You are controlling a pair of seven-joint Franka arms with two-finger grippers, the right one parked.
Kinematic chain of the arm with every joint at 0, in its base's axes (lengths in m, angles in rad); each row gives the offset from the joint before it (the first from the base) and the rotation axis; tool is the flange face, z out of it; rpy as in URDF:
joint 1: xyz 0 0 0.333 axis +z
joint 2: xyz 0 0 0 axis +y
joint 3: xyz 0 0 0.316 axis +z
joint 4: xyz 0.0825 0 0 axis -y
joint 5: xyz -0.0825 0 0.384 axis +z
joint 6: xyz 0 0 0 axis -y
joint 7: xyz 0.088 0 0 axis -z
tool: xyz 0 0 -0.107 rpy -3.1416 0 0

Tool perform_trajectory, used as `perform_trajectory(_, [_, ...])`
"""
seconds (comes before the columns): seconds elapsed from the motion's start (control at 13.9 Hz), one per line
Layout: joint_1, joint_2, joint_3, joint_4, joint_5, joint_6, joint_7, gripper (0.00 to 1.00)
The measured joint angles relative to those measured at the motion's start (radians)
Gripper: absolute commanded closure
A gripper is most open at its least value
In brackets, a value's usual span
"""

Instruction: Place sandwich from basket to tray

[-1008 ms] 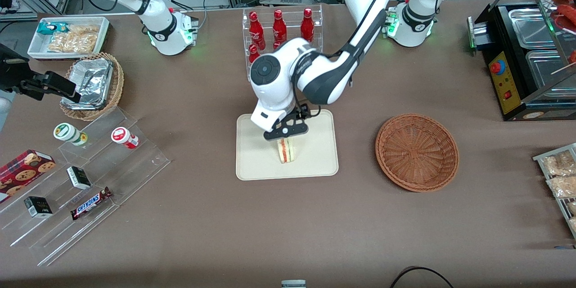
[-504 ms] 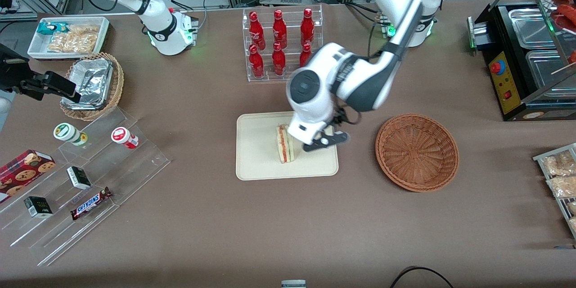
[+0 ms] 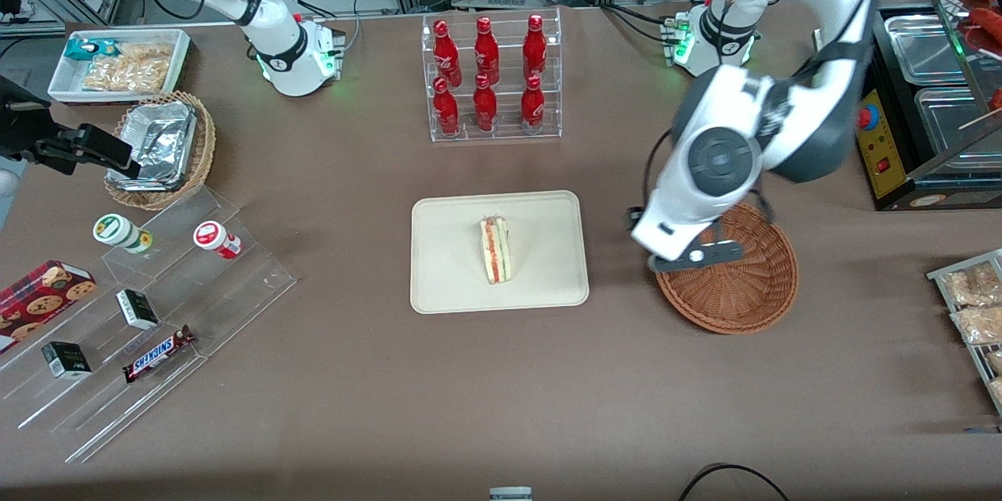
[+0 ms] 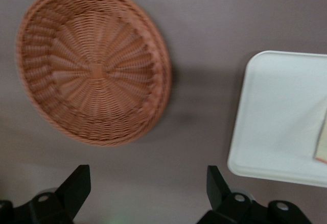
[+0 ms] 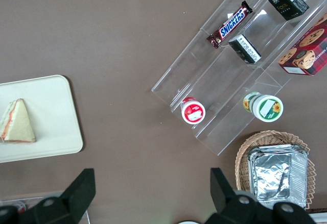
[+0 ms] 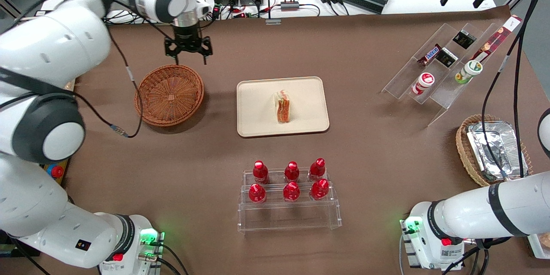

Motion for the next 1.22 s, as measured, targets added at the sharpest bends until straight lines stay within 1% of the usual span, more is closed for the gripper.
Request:
perform_trajectory(0.29, [0.105,-0.153,-0.003,-0.124,-0.002,-0.037,0.142,0.00])
perform_trajectory(0.5, [0.245,-0.217,-0.057,-0.127,-0.003,-0.136,0.293,0.00])
perform_trajectory(0.65, [0.301,-0.259,-0.068,-0.112,-0.004,-0.191,0.389,0.00])
perform_trajectory(0.79, [0.322,-0.289,-0.062,-0.078,-0.003,-0.229,0.446,0.00])
perform_trajectory(1.22, [0.327,-0.303,0.026,0.024,-0.003,-0.233,0.533,0.00])
